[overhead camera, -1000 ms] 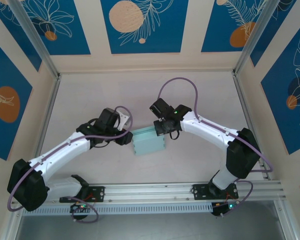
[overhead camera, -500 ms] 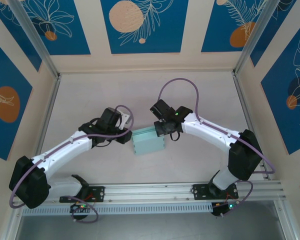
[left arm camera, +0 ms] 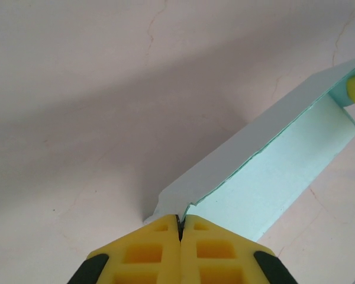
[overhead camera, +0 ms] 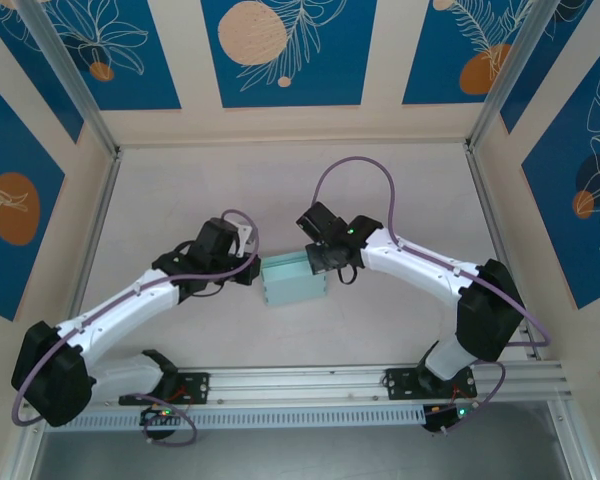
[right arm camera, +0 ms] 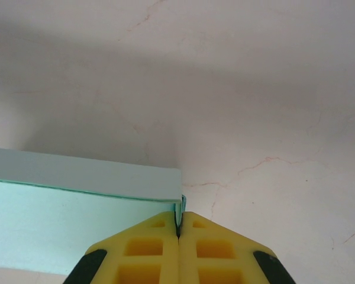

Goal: Fold the paper box

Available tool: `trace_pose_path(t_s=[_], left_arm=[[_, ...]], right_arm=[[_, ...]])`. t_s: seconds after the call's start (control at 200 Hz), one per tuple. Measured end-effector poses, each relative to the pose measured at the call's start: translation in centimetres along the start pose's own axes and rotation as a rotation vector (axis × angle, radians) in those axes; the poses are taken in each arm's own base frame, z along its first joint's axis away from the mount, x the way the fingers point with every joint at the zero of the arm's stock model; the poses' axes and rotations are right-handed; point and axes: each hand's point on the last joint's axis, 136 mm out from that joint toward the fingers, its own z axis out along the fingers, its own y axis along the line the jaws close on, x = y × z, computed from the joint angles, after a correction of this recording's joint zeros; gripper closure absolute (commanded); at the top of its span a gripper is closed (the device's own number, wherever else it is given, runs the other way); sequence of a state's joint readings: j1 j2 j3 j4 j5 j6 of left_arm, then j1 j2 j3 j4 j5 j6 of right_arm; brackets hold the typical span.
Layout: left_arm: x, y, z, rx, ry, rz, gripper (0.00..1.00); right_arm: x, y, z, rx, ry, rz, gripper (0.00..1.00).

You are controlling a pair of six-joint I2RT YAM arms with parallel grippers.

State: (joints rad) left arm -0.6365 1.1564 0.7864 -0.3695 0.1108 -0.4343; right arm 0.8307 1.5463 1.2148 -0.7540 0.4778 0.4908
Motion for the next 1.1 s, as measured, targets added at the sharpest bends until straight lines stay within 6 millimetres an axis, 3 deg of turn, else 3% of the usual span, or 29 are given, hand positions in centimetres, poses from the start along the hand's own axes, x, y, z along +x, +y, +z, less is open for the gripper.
trace_pose_path(t_s=[0.545, 1.1], left_arm=[[-0.5, 0.2, 0.2, 0.034, -0.102, -0.202, 1.00], [-0.9, 0.5, 0.2, 0.035, -0.153, -0.291, 1.00]], right_arm=[[-0.1, 0.3, -0.3, 0.048, -0.039, -0.017, 1.00], [-0.1, 0.5, -0.3, 0.057, -0.049, -0.017, 1.00]])
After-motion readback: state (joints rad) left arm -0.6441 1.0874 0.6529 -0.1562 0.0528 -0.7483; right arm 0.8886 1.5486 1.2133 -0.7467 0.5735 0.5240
